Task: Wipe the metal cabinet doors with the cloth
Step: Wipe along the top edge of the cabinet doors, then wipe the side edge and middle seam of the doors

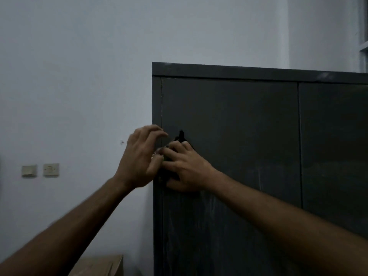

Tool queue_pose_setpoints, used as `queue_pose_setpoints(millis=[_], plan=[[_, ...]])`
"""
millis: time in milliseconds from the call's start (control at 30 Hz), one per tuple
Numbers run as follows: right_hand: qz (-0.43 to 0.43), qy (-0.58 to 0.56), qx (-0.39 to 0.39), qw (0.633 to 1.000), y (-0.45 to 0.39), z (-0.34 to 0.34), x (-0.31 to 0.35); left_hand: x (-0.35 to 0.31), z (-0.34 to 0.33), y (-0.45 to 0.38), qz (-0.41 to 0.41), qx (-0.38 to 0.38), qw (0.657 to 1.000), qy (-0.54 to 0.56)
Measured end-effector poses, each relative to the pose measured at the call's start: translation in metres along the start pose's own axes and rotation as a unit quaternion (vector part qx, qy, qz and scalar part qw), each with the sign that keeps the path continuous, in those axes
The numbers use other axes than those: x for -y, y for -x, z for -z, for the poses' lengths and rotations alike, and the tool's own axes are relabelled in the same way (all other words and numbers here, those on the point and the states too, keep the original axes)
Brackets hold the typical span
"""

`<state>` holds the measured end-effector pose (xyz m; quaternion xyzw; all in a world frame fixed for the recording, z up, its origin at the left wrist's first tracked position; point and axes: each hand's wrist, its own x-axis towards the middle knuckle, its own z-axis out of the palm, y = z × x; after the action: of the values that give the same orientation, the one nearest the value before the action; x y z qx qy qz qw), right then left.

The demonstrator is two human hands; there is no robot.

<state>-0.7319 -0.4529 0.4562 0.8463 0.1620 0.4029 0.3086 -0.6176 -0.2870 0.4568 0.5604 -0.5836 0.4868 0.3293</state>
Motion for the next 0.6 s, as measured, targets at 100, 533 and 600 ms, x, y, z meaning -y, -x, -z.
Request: queue_pose_setpoints(millis=[100,533,600], plan=[[-0.048,-0.091,-0.005,0.995,0.008,0.011,-0.005,-0.01,-0.018,0.025,-0.015,0.036,0.999,0.01],[-0.125,-0.026,-0.076,0.989,0.082,0.033,-0.053,-0.022,-0.049,0.008,-0.09,0.06,0.963,-0.245],[-0.199,-0.02,-0.157,0.967,0.104,0.037,-0.073,-0.018,-0.042,-0.002,-0.054,0.025,0.959,-0.277]])
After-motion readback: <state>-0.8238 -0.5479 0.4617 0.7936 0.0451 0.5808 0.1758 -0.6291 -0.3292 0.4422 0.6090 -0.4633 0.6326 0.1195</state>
